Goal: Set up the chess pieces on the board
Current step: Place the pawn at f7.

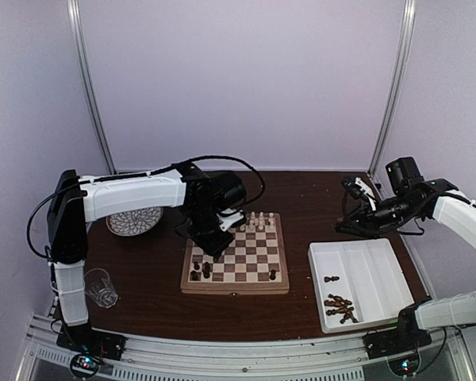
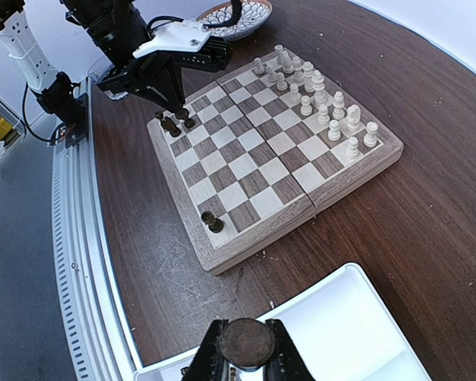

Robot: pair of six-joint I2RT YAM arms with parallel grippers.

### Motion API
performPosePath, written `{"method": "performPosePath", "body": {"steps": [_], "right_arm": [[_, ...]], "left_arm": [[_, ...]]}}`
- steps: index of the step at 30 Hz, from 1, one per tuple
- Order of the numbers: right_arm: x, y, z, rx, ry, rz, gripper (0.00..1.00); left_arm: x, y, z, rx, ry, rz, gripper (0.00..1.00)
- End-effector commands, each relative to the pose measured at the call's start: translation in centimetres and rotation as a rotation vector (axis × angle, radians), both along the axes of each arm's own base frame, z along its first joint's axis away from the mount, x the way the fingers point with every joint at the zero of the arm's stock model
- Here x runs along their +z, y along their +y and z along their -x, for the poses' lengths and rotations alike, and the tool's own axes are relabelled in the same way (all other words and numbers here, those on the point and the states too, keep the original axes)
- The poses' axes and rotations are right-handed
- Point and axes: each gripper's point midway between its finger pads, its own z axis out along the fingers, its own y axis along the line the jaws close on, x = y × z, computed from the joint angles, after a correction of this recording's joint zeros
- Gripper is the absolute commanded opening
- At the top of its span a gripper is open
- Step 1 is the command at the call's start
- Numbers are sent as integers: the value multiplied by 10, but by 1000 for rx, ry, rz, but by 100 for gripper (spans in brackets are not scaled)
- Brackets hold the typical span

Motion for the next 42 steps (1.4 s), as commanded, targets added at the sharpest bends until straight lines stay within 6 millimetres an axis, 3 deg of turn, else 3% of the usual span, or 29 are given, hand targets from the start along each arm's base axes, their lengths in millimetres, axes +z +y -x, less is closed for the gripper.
{"method": "performPosePath", "body": {"steps": [1, 15, 29, 38, 42], "right_arm": [[-1, -2, -1, -3, -16, 9, 11], [-4, -1, 0, 5, 1, 5, 11], [-5, -1, 0, 5, 6, 5, 11], [-5, 0, 0, 8, 11, 2, 11], [-6, 0, 0, 10, 12, 1, 11]], "left_arm": [[-4, 0, -7, -1, -20, -19, 0], [-30, -6, -6, 78, -23, 71, 0], [-36, -6, -9, 82, -43, 72, 1], [-37, -4, -8, 88, -42, 69, 6], [-34, -3, -7, 88, -46, 72, 18]]}}
